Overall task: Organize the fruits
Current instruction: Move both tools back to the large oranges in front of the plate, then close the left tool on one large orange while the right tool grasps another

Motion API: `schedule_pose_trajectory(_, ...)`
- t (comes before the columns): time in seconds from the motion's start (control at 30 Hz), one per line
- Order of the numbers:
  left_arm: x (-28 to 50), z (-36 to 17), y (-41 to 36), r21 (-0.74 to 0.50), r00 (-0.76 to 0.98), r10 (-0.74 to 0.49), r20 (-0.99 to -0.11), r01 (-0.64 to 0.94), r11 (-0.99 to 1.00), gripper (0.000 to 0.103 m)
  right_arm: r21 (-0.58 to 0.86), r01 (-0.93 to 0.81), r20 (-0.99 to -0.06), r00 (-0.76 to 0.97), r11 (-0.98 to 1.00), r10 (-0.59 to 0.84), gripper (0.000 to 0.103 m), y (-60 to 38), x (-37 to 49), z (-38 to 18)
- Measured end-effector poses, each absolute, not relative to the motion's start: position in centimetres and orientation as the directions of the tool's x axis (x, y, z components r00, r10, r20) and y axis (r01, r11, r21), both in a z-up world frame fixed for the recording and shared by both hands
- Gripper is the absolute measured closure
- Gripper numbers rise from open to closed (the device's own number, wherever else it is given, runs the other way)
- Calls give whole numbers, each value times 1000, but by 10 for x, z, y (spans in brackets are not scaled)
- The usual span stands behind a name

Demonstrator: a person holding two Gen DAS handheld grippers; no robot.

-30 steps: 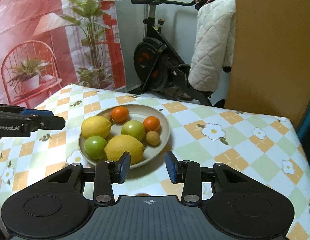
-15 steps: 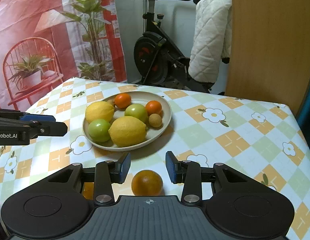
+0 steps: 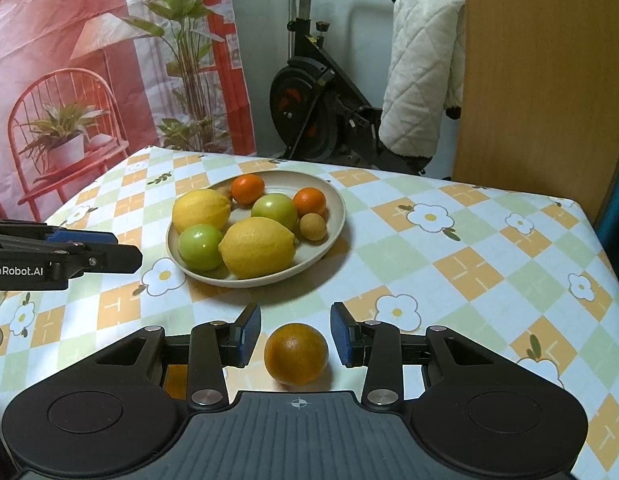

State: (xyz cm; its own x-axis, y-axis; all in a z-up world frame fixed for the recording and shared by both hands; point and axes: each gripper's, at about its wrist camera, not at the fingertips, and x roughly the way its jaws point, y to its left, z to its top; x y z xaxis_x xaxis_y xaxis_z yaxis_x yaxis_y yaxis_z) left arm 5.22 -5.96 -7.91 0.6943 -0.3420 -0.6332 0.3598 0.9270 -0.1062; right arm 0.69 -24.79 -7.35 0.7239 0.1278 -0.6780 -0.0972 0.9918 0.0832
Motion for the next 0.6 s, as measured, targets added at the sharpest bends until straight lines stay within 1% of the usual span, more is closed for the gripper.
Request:
schedule_pose_trajectory(0.37, 50, -91, -58, -136, 657, -365, -659, 373, 918, 60, 89, -81, -692, 711, 993, 120, 67, -254, 2, -83)
schedule_pose_trajectory(0.6, 50, -98, -61, -166, 622, -394, -676, 393, 904, 60, 95, -100, -700, 700, 990, 138, 67, -251, 3, -90)
